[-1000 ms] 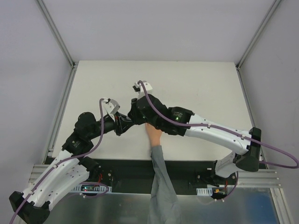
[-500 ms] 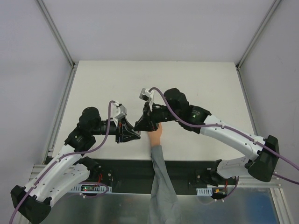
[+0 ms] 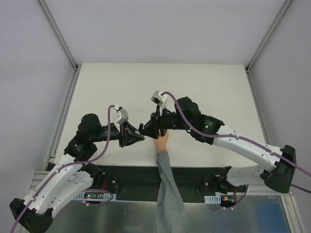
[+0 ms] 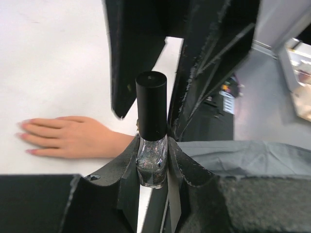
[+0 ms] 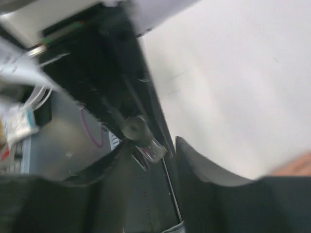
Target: Paint the nails
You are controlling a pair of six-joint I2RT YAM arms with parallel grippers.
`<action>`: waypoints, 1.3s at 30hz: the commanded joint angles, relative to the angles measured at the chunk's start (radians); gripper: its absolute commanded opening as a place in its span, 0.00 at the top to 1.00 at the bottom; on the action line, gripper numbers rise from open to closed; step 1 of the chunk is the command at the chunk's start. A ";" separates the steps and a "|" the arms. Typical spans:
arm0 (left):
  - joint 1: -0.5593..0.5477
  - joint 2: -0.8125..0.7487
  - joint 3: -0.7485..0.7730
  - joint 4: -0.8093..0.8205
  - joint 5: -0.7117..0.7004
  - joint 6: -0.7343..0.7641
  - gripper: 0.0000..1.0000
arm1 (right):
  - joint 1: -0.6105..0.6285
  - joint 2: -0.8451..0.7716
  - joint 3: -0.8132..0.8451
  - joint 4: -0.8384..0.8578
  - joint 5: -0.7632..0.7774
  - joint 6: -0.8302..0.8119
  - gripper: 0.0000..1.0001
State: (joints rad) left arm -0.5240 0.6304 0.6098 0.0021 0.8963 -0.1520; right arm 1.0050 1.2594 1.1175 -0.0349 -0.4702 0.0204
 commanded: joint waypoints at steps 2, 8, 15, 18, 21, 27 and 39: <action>0.012 -0.063 0.022 0.042 -0.217 0.051 1.00 | 0.102 -0.049 0.114 -0.212 0.577 0.210 0.46; 0.012 -0.075 0.018 0.041 -0.270 0.045 1.00 | 0.211 0.027 0.266 -0.298 0.794 0.219 0.43; 0.012 -0.069 0.022 0.035 -0.280 0.040 1.00 | 0.251 0.150 0.404 -0.327 0.860 0.197 0.43; 0.012 -0.072 0.022 0.033 -0.300 0.037 1.00 | 0.257 0.204 0.468 -0.364 0.878 0.197 0.52; 0.012 -0.078 0.021 0.032 -0.312 0.038 1.00 | 0.271 0.227 0.501 -0.387 0.903 0.191 0.62; 0.012 -0.078 0.031 0.015 -0.277 0.046 1.00 | 0.270 0.229 0.483 -0.413 0.880 0.121 0.99; 0.010 -0.031 0.041 0.170 0.455 -0.046 1.00 | 0.052 -0.006 0.021 0.103 -0.436 -0.180 1.00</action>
State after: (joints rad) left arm -0.5159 0.6102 0.6109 -0.0032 1.0012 -0.1307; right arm 1.0740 1.2369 1.1385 -0.0334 -0.4297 -0.0441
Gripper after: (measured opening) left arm 0.218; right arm 0.165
